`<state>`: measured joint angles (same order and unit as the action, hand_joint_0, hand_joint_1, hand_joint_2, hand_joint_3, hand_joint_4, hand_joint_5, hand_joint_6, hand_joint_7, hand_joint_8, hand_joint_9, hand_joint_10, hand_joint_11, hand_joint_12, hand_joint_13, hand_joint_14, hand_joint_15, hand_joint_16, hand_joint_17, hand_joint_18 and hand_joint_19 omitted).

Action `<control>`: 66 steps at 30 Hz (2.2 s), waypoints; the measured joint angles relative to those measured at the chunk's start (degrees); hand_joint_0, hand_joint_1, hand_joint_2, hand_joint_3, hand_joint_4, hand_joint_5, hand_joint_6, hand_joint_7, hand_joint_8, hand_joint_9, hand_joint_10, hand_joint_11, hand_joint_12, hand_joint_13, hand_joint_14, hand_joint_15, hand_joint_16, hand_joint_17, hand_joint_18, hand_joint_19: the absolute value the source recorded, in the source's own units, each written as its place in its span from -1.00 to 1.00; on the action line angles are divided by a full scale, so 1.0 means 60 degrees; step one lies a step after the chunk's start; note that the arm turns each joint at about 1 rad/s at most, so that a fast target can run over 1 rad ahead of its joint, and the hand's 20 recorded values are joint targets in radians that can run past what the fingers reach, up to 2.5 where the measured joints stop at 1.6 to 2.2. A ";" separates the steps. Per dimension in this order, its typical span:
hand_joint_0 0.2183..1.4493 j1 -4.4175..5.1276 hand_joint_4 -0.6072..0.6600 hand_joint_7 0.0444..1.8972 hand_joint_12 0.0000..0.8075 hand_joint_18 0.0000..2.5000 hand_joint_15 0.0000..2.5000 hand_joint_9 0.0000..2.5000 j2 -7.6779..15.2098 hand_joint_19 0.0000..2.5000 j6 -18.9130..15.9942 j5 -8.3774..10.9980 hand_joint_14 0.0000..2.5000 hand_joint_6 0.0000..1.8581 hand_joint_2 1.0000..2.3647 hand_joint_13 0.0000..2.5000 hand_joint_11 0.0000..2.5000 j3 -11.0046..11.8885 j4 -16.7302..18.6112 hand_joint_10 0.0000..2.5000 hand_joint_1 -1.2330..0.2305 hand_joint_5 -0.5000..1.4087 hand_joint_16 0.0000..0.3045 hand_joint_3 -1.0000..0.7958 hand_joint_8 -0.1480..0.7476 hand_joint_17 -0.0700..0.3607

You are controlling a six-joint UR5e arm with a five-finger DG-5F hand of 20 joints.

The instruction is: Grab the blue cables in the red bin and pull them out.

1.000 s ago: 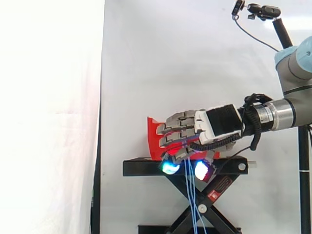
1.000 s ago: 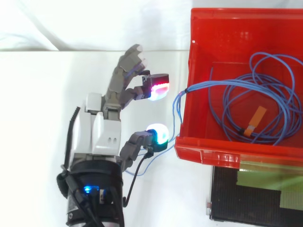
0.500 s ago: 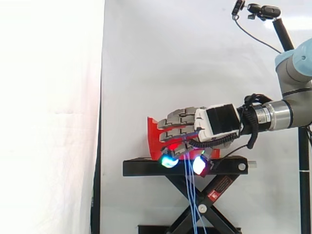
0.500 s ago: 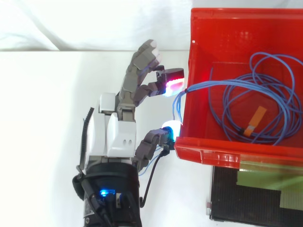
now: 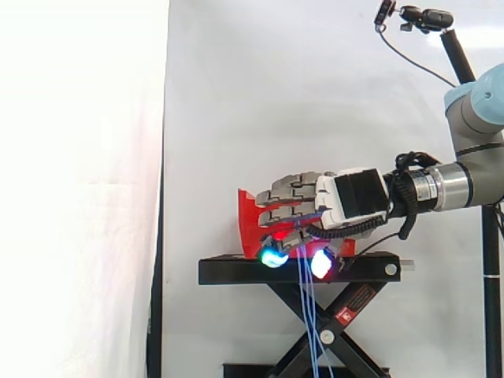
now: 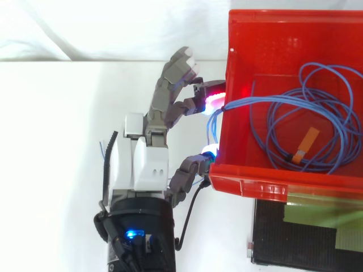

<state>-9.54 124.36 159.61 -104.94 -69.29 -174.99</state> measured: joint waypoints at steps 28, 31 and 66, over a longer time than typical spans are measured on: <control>-0.01 -0.0020 -0.22 -0.27 -0.24 -0.75 -0.65 -0.53 0.0000 -0.54 0.0012 -0.0001 -0.99 -0.99 -1.00 -0.72 -0.62 -0.0001 0.0144 -0.99 -0.52 0.32 -0.74 -1.00 -0.14 -0.27; -0.01 -0.0020 -0.23 -0.26 -0.24 -0.75 -0.64 -0.51 0.0000 -0.54 0.0013 -0.0001 -0.99 -0.99 -1.00 -0.72 -0.61 -0.0001 0.0167 -0.99 -0.52 0.33 -0.74 -1.00 -0.13 -0.27; -0.01 0.0025 -0.16 -0.23 -0.23 -0.70 -0.59 -0.42 0.0000 -0.52 0.0008 -0.0001 -0.99 -0.94 -1.00 -0.66 -0.55 0.0000 0.0299 -0.99 -0.52 0.47 -0.74 -1.00 -0.07 -0.27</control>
<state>-9.40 124.36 159.65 -104.94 -69.29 -173.19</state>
